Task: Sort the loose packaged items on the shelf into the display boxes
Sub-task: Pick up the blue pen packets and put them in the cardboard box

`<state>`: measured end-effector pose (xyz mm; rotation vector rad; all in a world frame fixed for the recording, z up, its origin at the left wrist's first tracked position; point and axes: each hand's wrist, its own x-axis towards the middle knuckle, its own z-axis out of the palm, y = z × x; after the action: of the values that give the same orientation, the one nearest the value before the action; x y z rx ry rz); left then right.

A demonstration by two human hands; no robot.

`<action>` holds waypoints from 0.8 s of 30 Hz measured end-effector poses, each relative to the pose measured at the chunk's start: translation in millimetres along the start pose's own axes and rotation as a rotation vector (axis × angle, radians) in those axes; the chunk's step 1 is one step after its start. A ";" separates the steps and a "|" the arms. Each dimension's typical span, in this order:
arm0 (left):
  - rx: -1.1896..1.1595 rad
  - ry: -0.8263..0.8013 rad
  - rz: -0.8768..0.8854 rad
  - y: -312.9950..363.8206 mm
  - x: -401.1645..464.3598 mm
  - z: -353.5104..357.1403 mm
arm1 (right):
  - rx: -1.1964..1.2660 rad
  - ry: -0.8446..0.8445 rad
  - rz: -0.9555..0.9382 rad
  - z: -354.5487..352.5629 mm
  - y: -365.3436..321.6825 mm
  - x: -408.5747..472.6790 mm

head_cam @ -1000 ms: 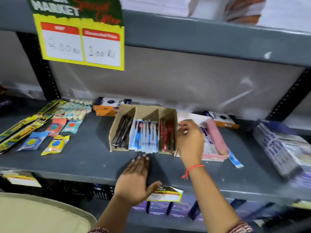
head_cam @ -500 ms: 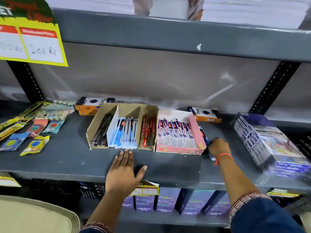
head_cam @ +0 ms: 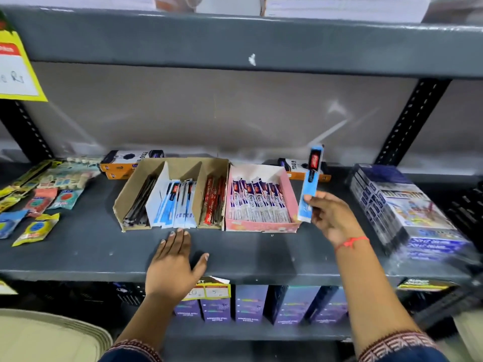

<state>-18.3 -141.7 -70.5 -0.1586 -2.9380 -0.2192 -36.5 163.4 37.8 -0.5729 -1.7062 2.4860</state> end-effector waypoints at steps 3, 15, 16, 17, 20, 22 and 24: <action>0.003 -0.020 -0.006 0.3 -1.8 -1.4 | 0.033 -0.200 -0.009 44.2 1.2 -29.5; -0.043 -0.008 0.030 3.3 -6.0 -9.1 | -0.127 -0.519 0.044 146.5 58.2 -76.2; -0.056 0.001 0.032 3.4 -6.4 -9.8 | -0.125 -0.516 0.048 147.7 59.0 -76.6; -0.065 0.013 0.038 3.9 -6.6 -10.2 | -0.123 -0.511 0.052 148.1 59.1 -76.9; -0.076 0.024 0.045 4.7 -6.8 -11.4 | -0.136 -0.491 0.067 151.6 61.4 -76.7; -0.088 0.017 0.038 5.2 -7.0 -11.6 | -0.152 -0.460 0.079 156.6 65.7 -75.4; -0.088 0.019 0.027 5.5 -6.2 -11.7 | -0.166 -0.420 0.094 164.9 69.3 -75.1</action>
<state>-9.4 -138.7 -59.6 -0.2068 -2.9069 -0.3441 -13.0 -29.0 45.8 -0.1439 -2.0859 2.6929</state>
